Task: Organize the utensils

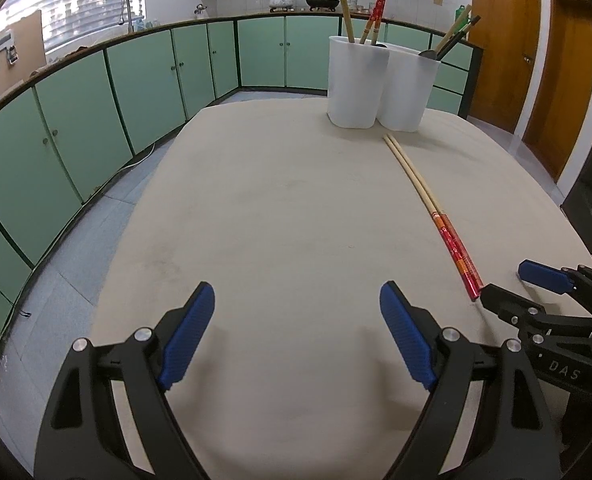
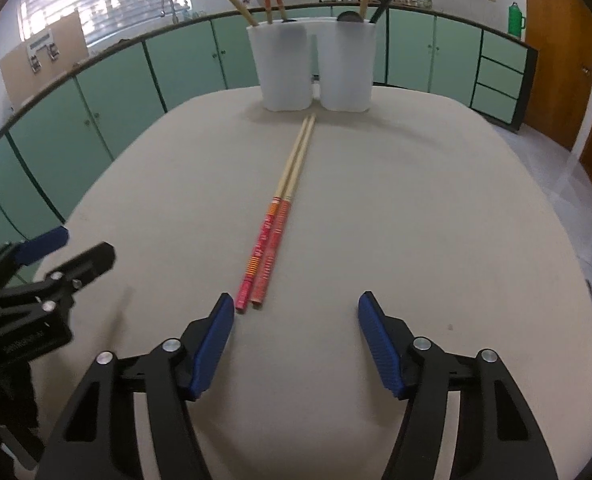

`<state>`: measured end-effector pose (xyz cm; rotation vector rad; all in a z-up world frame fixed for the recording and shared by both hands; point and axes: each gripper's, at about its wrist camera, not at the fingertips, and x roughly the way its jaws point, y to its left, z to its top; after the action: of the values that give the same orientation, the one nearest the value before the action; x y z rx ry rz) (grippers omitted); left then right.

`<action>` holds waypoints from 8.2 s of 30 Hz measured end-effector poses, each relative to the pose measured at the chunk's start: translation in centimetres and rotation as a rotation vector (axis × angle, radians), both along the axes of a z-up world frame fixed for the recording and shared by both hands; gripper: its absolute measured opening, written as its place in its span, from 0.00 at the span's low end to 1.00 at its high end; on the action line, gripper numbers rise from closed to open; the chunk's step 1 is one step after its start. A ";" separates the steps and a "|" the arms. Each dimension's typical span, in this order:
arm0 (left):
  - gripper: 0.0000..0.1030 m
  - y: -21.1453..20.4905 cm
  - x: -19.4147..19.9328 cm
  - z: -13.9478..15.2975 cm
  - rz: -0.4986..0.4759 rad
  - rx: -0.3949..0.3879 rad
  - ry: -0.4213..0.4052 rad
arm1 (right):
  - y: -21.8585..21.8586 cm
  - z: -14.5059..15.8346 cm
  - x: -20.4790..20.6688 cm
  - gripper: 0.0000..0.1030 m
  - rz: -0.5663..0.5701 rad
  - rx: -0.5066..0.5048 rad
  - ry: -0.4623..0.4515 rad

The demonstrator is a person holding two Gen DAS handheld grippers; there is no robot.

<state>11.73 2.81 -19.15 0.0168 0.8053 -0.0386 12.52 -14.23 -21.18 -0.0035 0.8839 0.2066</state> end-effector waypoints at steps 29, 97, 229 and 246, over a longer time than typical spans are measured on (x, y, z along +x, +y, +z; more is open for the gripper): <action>0.80 -0.9 0.3 -0.6 -0.011 -0.007 0.016 | 1.0 -0.2 0.9 0.07 0.033 0.018 -0.003; 0.05 -7.6 -0.4 11.0 -0.179 -0.053 -0.202 | -6.8 11.4 -1.1 0.06 -0.043 0.050 -0.238; 0.90 -4.3 -7.5 21.1 -0.077 -0.071 -0.429 | -6.6 23.4 -6.9 0.94 0.016 0.123 -0.480; 0.90 -4.1 -7.7 21.3 -0.067 -0.075 -0.438 | -6.6 23.3 -6.9 0.94 0.017 0.121 -0.480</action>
<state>4.04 -1.33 2.18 -0.0186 0.3646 -0.1242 5.61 -20.85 2.10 0.0504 0.3928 0.2618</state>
